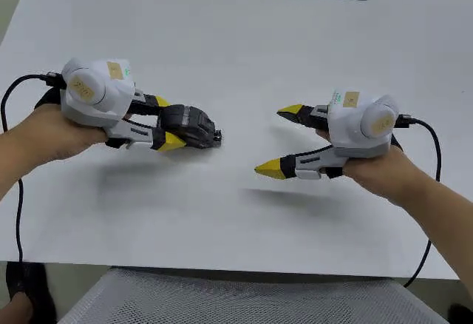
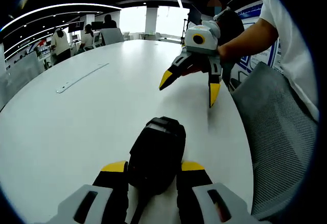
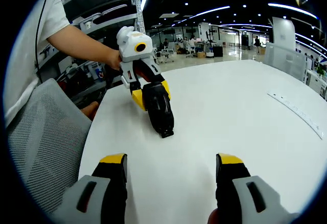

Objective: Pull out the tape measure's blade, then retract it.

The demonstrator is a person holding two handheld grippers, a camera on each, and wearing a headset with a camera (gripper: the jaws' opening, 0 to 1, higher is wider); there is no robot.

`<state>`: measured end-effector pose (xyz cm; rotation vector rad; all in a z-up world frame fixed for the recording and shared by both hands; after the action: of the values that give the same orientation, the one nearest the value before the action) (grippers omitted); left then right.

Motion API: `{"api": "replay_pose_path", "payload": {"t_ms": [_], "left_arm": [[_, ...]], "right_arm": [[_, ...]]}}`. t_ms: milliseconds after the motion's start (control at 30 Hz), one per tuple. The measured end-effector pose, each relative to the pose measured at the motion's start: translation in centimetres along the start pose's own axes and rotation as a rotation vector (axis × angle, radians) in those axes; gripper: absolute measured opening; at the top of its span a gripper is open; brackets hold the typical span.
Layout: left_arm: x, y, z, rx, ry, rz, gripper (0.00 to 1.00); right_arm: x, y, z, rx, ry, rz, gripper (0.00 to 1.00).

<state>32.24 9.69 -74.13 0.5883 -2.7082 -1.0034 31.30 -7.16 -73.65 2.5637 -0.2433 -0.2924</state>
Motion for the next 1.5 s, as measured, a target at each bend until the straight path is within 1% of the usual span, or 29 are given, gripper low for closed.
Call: {"api": "replay_pose_path", "payload": {"t_ms": [33,133,267,400,600,767,867,900,967,1133,1300,1500], "left_arm": [[0.0,0.0,0.0,0.003,0.004,-0.002,0.33],[-0.1,0.0,0.0,0.000,0.006,-0.002,0.33],[-0.1,0.0,0.0,-0.001,0.006,-0.002,0.33],[-0.1,0.0,0.0,-0.006,0.004,0.001,0.33],[-0.1,-0.1,0.0,-0.010,0.001,0.004,0.33],[-0.1,-0.2,0.0,-0.010,0.000,0.005,0.33],[-0.1,-0.2,0.0,-0.011,0.001,0.005,0.33],[-0.1,-0.2,0.0,-0.011,0.004,0.006,0.33],[0.0,-0.2,0.0,-0.011,0.004,0.006,0.33],[-0.1,-0.2,0.0,-0.012,0.002,0.006,0.33],[-0.1,-0.3,0.0,-0.016,-0.002,0.008,0.33],[-0.1,-0.3,0.0,-0.018,-0.003,0.009,0.33]], "right_arm": [[0.1,-0.5,-0.2,0.003,0.006,-0.004,0.66],[0.3,-1.0,-0.3,0.002,0.021,-0.006,0.63],[0.3,-1.1,-0.3,0.001,0.023,-0.007,0.59],[0.6,-2.6,-0.3,-0.011,0.047,-0.028,0.55],[0.8,-3.6,-0.5,-0.010,0.057,-0.042,0.51],[0.7,-4.4,-0.5,-0.017,0.070,-0.053,0.46],[0.6,-4.8,-0.8,-0.014,0.079,-0.056,0.43],[0.4,-5.1,-0.9,-0.026,0.107,-0.061,0.42],[0.0,-5.6,-1.1,-0.025,0.115,-0.072,0.40],[0.0,-6.4,-1.3,-0.025,0.124,-0.076,0.36],[0.1,-7.0,-1.3,-0.028,0.134,-0.088,0.33],[0.1,-7.3,-1.2,-0.029,0.139,-0.094,0.30]]}}
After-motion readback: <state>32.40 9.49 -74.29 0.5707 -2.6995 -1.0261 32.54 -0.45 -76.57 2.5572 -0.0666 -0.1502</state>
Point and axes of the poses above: the centre of the closed fingertips' face, and the gripper's own axes: y roughly backward along the fingers, x roughly to its right, z roughly out of its underside, the point moved 3 cm from there along y, roughly backward along the fingers, and after that the axes turned 3 degrees about -z, right-handed, at the moved point
